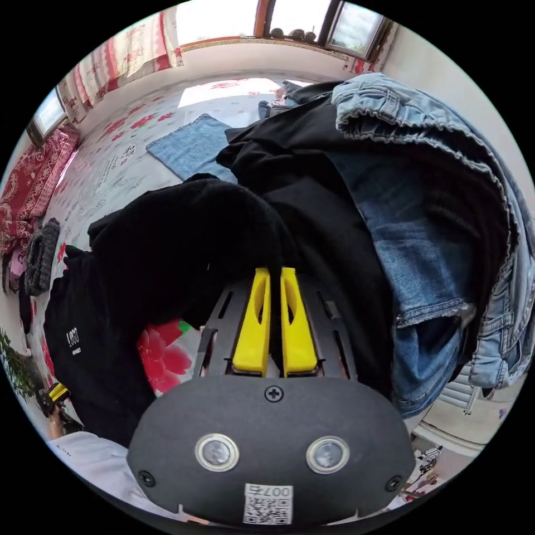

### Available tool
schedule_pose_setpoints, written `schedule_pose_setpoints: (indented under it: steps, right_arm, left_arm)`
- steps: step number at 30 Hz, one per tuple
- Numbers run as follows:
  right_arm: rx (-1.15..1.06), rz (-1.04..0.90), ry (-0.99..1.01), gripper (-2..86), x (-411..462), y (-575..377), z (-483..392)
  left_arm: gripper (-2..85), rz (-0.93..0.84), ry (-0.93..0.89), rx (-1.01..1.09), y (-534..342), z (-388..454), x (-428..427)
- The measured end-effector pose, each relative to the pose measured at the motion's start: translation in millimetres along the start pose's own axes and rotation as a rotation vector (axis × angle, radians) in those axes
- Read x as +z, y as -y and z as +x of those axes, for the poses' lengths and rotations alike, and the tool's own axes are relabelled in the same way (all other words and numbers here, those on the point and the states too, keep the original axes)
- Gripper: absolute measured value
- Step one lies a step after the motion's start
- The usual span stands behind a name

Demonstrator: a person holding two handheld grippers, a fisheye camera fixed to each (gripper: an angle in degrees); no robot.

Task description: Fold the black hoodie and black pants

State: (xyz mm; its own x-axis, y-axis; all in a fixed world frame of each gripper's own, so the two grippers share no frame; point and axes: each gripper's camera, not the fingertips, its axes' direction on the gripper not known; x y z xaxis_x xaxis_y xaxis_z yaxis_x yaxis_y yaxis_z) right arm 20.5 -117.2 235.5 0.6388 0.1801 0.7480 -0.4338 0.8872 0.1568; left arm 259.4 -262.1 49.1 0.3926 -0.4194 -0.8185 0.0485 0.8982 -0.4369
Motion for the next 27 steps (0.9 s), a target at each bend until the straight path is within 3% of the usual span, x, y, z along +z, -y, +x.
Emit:
schedule_pose_setpoints:
  steps: [4,9,14,17,21,27]
  right_arm:
    - [-0.153,0.015,0.126,0.9,-13,-11,-10]
    - [-0.435,0.144,0.674,0.0,-119,-53,-34]
    - [-0.917,0.201,1.045,-0.2,-233,-151,-137]
    - [-1.049,0.157,1.24,-0.2,-244,-207,-216]
    - [-1.162,-0.019,1.289,0.1,-221,-279,-334]
    - [-1.265,-0.343,1.043,2.1,-135,-367,-479]
  left_arm:
    - [7.0,0.029,-0.007,-0.075,-5,-8,-1]
    - [7.2,0.079,0.001,-0.151,-18,-16,-2]
    - [7.5,0.104,-0.023,-0.167,-28,-33,-3]
    - [7.7,0.13,-0.046,-0.177,-39,-48,-5]
    - [6.8,0.185,-0.045,-0.263,-69,-64,-21]
    - [6.7,0.308,-0.088,-0.311,-162,-93,-47]
